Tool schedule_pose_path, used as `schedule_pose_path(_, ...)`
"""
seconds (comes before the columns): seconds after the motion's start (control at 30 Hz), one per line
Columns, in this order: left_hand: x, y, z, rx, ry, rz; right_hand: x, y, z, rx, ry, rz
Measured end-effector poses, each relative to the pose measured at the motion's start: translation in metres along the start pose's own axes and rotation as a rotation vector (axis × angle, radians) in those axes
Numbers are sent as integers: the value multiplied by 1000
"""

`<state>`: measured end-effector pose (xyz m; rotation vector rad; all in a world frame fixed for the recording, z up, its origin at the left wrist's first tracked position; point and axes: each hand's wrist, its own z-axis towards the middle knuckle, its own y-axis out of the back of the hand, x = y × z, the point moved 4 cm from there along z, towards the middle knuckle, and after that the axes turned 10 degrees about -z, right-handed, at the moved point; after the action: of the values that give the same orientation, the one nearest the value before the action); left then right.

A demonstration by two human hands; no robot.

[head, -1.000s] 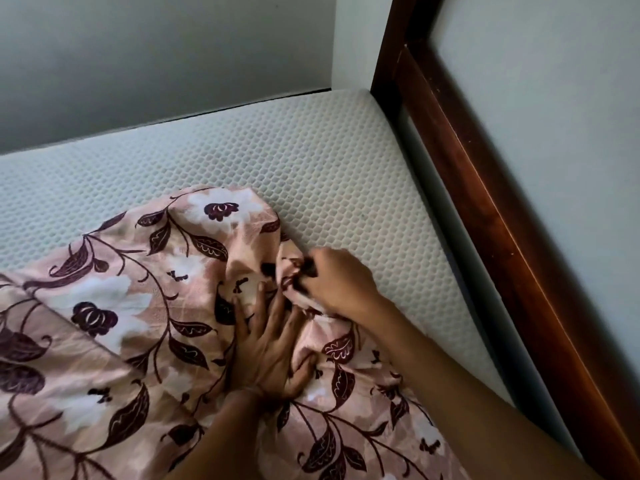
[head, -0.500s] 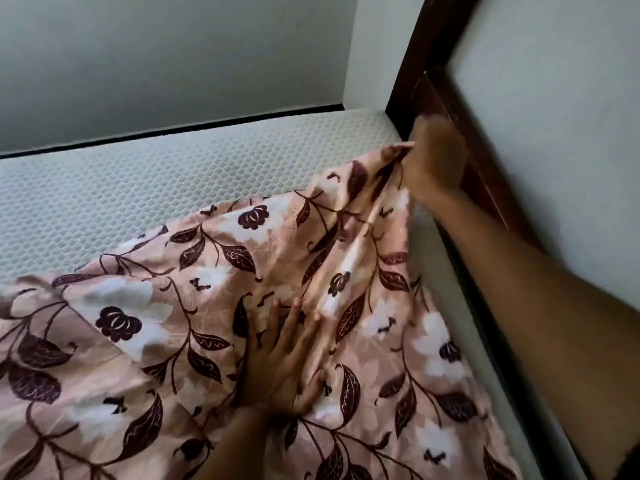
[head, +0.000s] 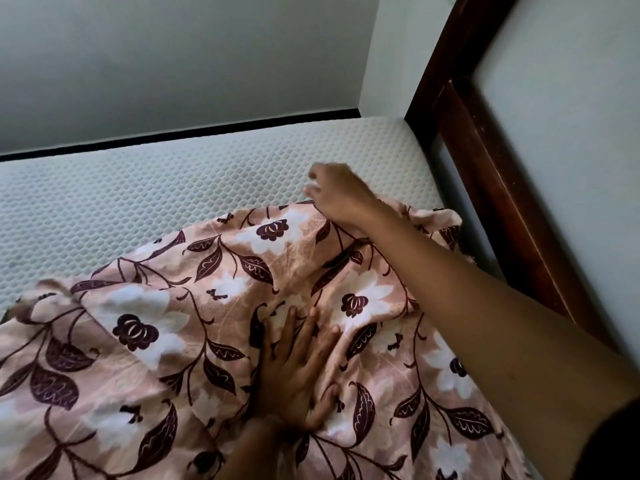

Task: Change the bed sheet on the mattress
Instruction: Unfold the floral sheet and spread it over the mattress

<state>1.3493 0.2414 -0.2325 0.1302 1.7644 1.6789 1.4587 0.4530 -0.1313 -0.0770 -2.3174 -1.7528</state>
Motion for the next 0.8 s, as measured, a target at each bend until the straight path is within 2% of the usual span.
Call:
schedule_pose_path(0.07, 0, 0, 1, 4, 6, -15, 9, -9, -9, 85, 53, -30)
schedule_pose_path(0.13, 0, 0, 2, 6, 10, -23, 14, -8, -31, 91, 149, -56)
schedule_pose_path(0.2, 1, 0, 1, 7, 23, -51, 16, -11, -60, 171, 253, -8)
schedule_pose_path(0.3, 2, 1, 1, 8, 51, -94, 9, -25, -91, 337, 245, 112)
schedule_pose_path(0.4, 2, 0, 1, 2, 59, -117, -4, -32, -80, 227, 72, 256)
schedule_pose_path(0.57, 3, -2, 1, 50, 82, -140, 23, -50, -70, 233, 103, -6)
schedule_pose_path(0.67, 3, -1, 2, 33, 70, -145, 33, -45, -65, 216, 73, -7)
schedule_pose_path(0.73, 2, 0, 3, -37, 24, -170, 17, -25, -41, 91, -53, 45)
schedule_pose_path(0.8, -1, 1, 3, -110, -25, -267, -5, 8, -5, -174, -189, 72)
